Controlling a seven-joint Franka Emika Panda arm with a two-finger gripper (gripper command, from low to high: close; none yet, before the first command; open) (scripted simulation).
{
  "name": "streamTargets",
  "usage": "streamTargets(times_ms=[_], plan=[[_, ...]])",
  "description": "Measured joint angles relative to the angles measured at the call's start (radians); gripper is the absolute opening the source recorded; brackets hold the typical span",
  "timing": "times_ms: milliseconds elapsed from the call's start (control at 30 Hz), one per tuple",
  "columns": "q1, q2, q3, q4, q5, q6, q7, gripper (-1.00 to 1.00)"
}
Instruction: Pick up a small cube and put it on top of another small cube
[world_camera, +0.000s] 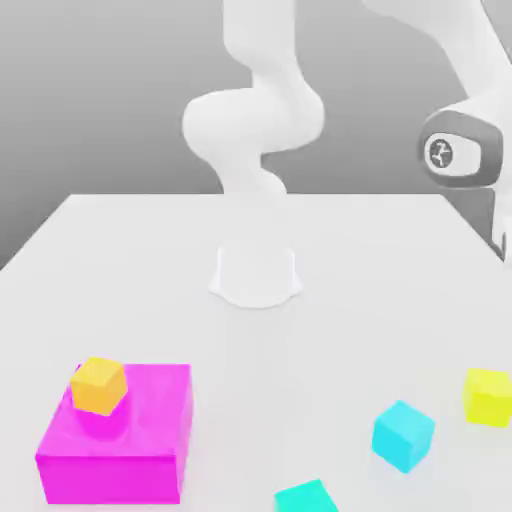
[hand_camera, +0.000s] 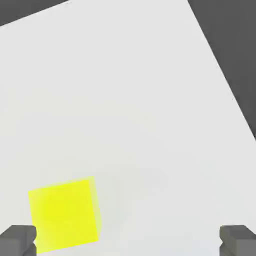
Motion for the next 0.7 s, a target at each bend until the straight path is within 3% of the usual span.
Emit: streamTargets(times_ms=[167,200,433,600,700], plan=[[0.063,0.182,-0.050,0.017,-0.096,0.127,0.043,0.00],[0.075,0.217,-0.064,0.023,-0.107,0.155,0.052,-1.00],[0.077,0.226,-0.066,0.025,-0.113,0.161,0.056,-1.00],[0.041,0.073,-0.022,-0.004,-0.046,0.038,0.005,-1.00],[-0.054,0.051,-0.079,0.042,-0.002,-0.031,-0.054,-1.00]])
